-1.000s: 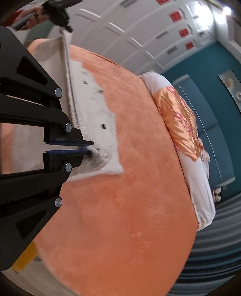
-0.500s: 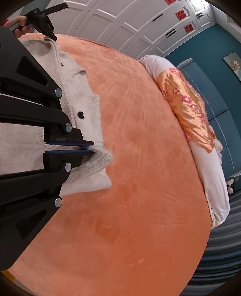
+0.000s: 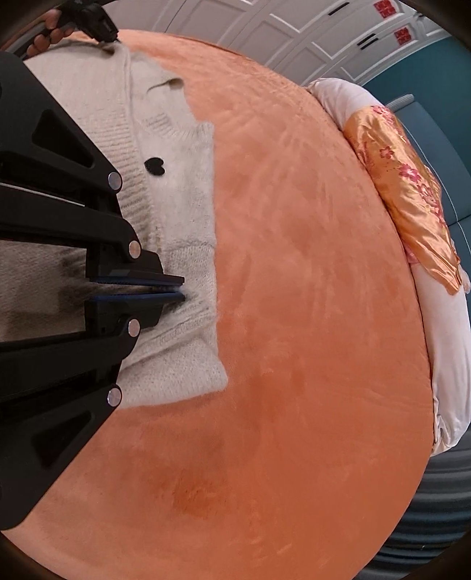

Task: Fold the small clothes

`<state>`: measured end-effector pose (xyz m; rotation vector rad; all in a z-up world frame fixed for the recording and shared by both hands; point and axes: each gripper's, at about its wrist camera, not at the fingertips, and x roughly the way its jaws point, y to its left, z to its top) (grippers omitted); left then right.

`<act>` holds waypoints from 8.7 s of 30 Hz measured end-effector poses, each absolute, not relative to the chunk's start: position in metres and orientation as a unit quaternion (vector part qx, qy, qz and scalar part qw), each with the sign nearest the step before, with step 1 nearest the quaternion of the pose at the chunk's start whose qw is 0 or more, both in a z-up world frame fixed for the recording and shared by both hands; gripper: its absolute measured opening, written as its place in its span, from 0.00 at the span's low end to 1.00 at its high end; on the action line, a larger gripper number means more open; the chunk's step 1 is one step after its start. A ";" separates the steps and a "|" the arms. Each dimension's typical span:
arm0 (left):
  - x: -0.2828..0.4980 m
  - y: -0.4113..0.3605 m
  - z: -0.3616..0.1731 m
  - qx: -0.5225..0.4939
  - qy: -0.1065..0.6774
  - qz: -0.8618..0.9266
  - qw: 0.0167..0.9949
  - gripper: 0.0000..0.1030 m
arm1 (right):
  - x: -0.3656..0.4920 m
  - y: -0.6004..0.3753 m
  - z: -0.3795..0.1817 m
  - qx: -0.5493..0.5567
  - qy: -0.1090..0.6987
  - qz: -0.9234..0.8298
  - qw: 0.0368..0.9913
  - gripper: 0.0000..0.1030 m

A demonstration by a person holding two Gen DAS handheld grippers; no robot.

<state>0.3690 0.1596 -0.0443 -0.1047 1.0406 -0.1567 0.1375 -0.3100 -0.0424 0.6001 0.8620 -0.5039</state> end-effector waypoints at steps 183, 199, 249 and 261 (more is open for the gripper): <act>0.270 0.208 -0.034 -0.034 0.537 -0.102 0.837 0.10 | -0.015 -0.306 -0.032 0.291 0.470 -0.230 0.801 0.07; 0.145 0.129 -0.004 0.030 0.513 -0.216 0.830 0.33 | 0.006 -0.111 0.006 0.175 0.498 -0.058 0.847 0.18; 0.193 0.284 -0.031 -0.166 0.560 -0.132 0.801 0.13 | 0.083 -0.053 -0.020 0.149 0.561 -0.035 0.814 0.19; 0.142 0.154 0.091 -0.084 0.462 -0.297 0.831 0.10 | 0.000 -0.099 0.020 0.210 0.501 -0.059 0.837 0.39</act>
